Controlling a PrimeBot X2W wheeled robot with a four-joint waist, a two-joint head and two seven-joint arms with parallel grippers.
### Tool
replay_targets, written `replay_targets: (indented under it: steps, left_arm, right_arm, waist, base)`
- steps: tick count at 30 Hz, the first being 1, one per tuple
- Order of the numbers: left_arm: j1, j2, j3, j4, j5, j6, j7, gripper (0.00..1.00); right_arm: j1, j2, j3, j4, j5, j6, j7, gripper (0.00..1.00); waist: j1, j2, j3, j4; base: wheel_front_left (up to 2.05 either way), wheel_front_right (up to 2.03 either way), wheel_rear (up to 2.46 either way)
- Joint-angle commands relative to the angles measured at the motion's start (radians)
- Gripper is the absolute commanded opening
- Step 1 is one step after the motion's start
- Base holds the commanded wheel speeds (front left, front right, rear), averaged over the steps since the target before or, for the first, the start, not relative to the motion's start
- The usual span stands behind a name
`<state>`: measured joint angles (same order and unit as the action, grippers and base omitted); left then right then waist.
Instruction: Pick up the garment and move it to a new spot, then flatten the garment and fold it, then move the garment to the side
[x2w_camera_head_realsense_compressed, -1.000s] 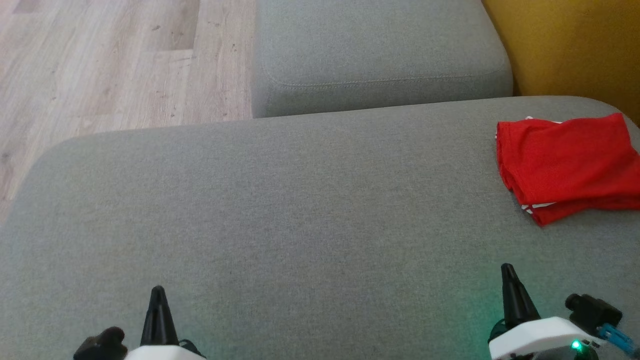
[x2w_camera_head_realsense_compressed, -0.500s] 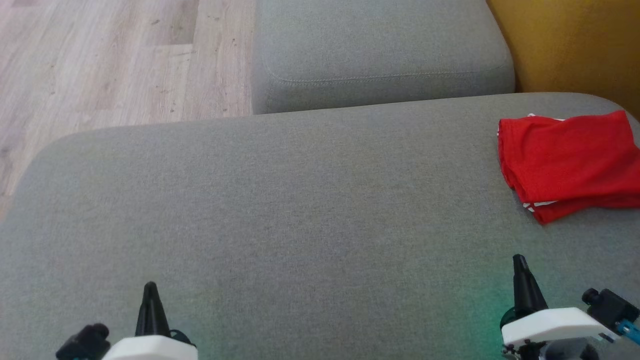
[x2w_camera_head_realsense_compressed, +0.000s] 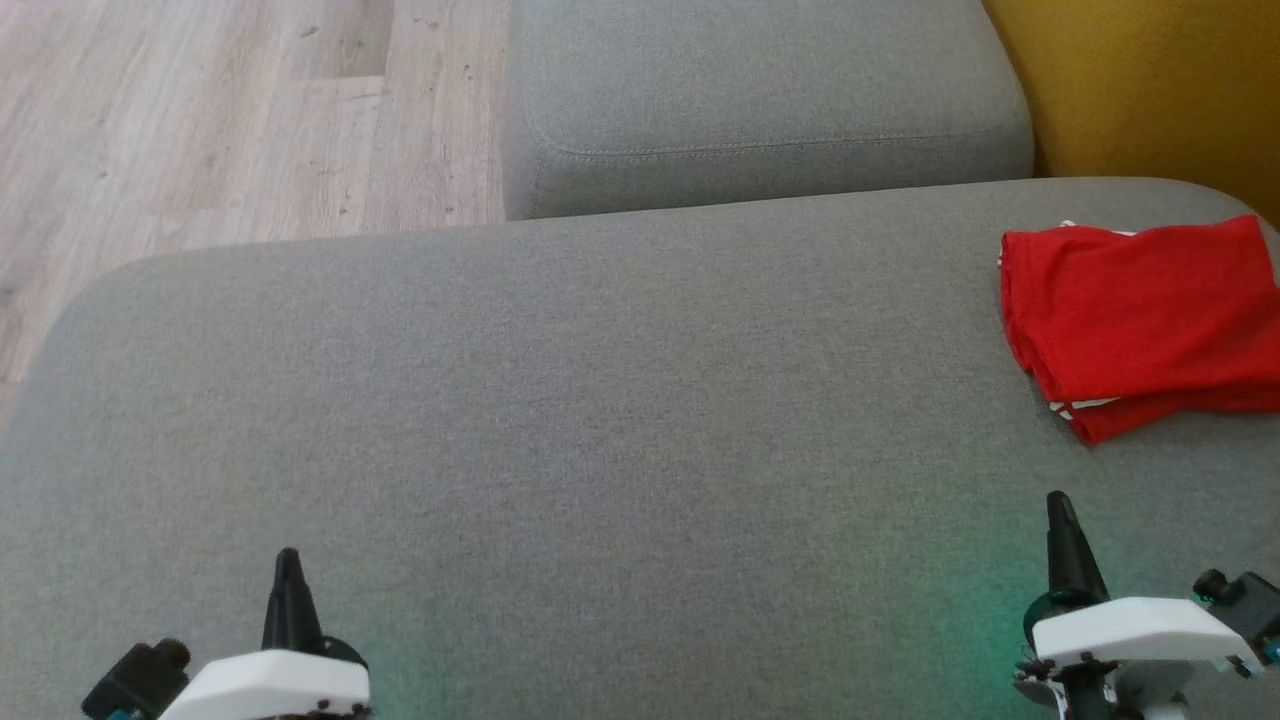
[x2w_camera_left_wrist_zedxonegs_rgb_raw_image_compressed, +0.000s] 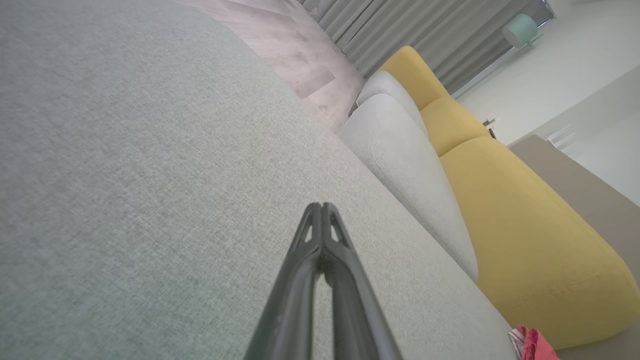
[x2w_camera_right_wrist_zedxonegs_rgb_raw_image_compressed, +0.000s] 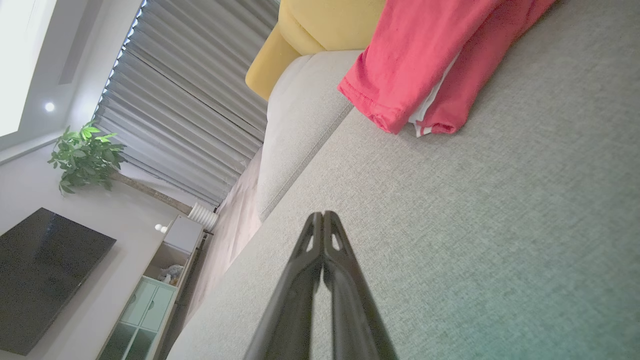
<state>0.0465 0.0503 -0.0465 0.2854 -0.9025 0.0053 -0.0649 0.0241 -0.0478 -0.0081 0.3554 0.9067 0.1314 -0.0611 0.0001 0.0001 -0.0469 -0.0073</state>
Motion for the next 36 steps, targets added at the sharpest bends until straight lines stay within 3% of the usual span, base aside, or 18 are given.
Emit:
replay_targets:
  steps: [1,36]
  left_arm:
    - [-0.058,0.001,0.033,-0.034,-0.038,-0.015,0.008,0.0]
    - [-0.115,0.0,0.108,-0.038,-0.432,-0.086,0.109,0.0]
  right_arm:
    - [-0.059,-0.004,0.002,-0.041,0.04,0.0,0.008,0.0]
    - [-0.102,-0.004,-0.061,-0.082,0.431,-0.001,0.106,0.0]
  waist:
    - [-0.0001,-0.0001,0.002,0.0]
    - [-0.0001,-0.0001,0.03,0.004]
  base:
    - [0.0,0.0,0.0]
    - [0.0,0.0,0.0]
